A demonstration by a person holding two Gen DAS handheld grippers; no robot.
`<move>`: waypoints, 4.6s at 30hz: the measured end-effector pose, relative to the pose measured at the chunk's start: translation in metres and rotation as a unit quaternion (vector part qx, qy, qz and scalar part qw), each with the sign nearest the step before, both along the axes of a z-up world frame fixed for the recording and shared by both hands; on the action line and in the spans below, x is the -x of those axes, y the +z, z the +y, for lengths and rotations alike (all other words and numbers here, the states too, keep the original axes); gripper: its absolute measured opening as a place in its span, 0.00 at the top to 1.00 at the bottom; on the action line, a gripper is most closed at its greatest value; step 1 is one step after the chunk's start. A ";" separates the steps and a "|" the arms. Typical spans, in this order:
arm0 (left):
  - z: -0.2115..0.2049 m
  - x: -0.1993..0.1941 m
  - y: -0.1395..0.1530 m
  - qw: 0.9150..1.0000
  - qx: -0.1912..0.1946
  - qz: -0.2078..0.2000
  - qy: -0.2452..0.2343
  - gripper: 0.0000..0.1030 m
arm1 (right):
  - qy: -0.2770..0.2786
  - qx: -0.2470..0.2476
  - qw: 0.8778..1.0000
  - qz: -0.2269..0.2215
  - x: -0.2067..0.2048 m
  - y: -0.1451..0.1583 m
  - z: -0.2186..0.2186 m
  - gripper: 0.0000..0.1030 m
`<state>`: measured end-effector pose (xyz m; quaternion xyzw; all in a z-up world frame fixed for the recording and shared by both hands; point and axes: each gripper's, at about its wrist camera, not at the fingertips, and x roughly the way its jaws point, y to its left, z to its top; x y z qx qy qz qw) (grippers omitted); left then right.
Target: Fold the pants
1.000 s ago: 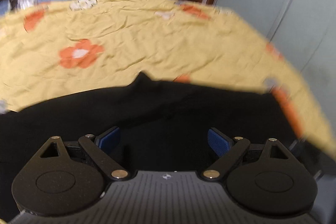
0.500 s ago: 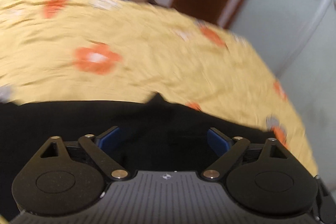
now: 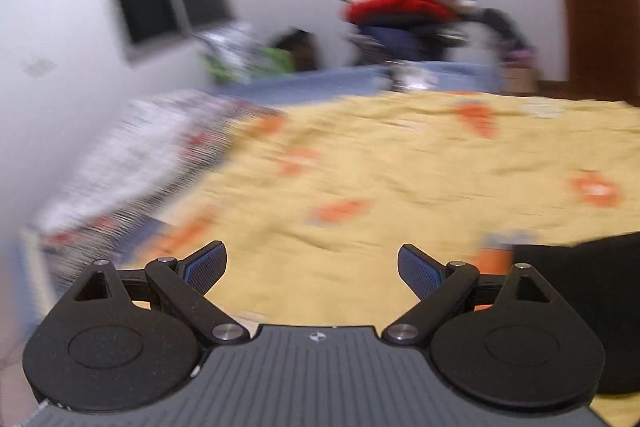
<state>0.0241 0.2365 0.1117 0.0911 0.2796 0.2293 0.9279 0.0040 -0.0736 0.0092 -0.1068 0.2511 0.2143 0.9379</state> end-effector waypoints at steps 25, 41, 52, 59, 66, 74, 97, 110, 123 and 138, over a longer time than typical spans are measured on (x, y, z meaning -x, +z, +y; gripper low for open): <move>-0.006 -0.050 -0.119 0.939 0.312 0.101 -0.102 0.07 | 0.097 0.300 0.936 -0.154 -0.014 -0.056 0.182 0.09; 0.030 -0.061 -0.146 0.817 0.559 0.091 -0.109 0.02 | 0.157 0.313 0.922 -0.164 -0.028 -0.069 0.210 0.81; -0.005 -0.119 -0.171 0.733 0.656 0.101 -0.151 0.02 | 0.109 0.129 0.980 -0.106 -0.052 -0.011 0.156 0.82; -0.015 -0.144 -0.173 0.725 0.659 0.111 -0.166 0.33 | 0.107 0.123 0.982 -0.096 -0.053 -0.011 0.148 0.82; -0.007 -0.135 -0.180 0.759 0.623 0.112 -0.149 0.79 | 0.125 -0.022 0.992 -0.026 -0.056 0.015 0.100 0.81; -0.034 -0.106 -0.144 0.835 0.518 0.067 -0.175 0.80 | 0.039 -0.022 0.998 0.036 -0.110 -0.003 0.092 0.81; -0.240 -0.052 -0.061 0.892 0.343 0.023 -0.293 0.76 | -0.049 -0.204 0.978 0.017 -0.058 0.024 -0.059 0.81; -0.372 -0.059 -0.077 0.868 0.329 0.065 -0.366 0.71 | -0.157 -0.264 0.952 0.018 -0.030 0.008 -0.176 0.81; -0.453 -0.072 -0.114 0.858 0.305 0.119 -0.395 0.67 | -0.236 -0.284 0.928 0.042 -0.019 -0.021 -0.251 0.81; -0.466 -0.070 -0.124 0.854 0.298 0.131 -0.406 0.64 | -0.259 -0.268 0.926 0.060 -0.017 -0.032 -0.265 0.80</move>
